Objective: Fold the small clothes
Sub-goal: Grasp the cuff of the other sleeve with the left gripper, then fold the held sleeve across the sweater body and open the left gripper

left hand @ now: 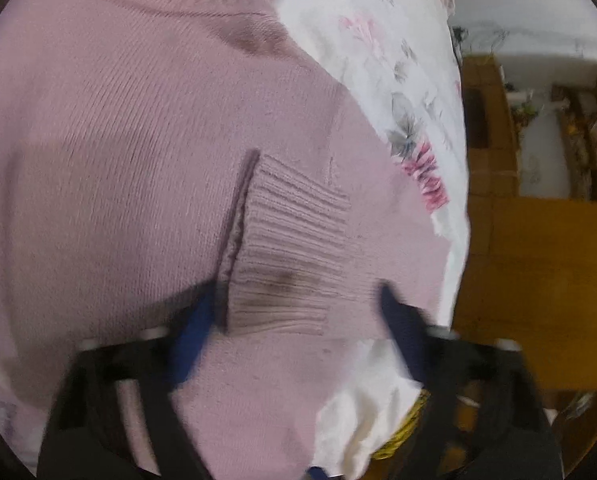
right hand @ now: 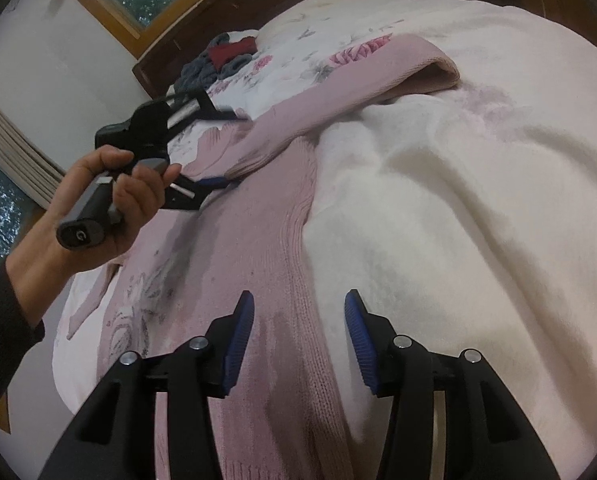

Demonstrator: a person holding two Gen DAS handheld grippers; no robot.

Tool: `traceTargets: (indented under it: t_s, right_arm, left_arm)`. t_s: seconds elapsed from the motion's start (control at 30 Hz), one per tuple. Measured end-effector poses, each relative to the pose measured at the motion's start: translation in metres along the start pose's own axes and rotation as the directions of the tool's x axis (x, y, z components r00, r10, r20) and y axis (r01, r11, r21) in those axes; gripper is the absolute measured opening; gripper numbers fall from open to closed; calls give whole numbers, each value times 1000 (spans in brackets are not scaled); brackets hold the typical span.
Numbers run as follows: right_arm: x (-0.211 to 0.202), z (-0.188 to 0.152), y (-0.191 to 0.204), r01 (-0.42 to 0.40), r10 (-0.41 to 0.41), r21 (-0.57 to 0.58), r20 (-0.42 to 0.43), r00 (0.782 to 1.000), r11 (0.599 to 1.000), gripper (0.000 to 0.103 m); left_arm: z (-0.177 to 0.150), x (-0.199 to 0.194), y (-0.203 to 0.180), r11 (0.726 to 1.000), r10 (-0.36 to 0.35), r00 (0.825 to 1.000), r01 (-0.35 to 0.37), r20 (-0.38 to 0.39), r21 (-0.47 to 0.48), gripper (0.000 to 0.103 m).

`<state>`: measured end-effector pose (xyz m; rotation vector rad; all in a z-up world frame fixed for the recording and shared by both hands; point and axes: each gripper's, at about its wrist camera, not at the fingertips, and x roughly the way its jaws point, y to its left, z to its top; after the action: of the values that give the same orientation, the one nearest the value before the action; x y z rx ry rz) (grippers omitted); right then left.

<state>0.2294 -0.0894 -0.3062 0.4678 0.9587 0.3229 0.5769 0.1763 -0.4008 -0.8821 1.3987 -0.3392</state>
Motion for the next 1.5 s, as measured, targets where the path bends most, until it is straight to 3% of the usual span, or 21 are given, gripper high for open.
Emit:
traceTargets:
  t_s: [0.1, 0.4, 0.57, 0.73, 1.1, 1.37, 1.5]
  right_arm:
    - [-2, 1, -2, 1, -1, 7, 14, 1000, 1000, 48]
    - [-5, 0, -3, 9, -9, -6, 32, 999, 1000, 48]
    - [-7, -2, 8, 14, -12, -38, 41, 999, 999, 48]
    - [-10, -3, 23, 18, -14, -76, 47, 999, 997, 48]
    - [1, -18, 56, 8, -9, -155, -7, 1000, 988, 48]
    - [12, -26, 67, 3, -11, -165, -46, 999, 986, 48]
    - [17, -27, 70, 0, -9, -158, -57, 998, 987, 48]
  left_arm:
    - [3, -1, -4, 997, 64, 998, -64, 4, 31, 7]
    - [8, -32, -27, 989, 29, 999, -36, 46, 142, 5]
    - [12, -87, -41, 976, 12, 995, -34, 103, 214, 5]
    - [21, -146, -36, 966, 38, 985, -79, 170, 247, 5]
    - [51, -253, 56, 965, 154, 950, -203, 271, 166, 5]
    - [67, -278, 126, 970, 199, 940, -229, 276, 83, 5]
    - [69, -274, 162, 974, 205, 944, -224, 259, 46, 5]
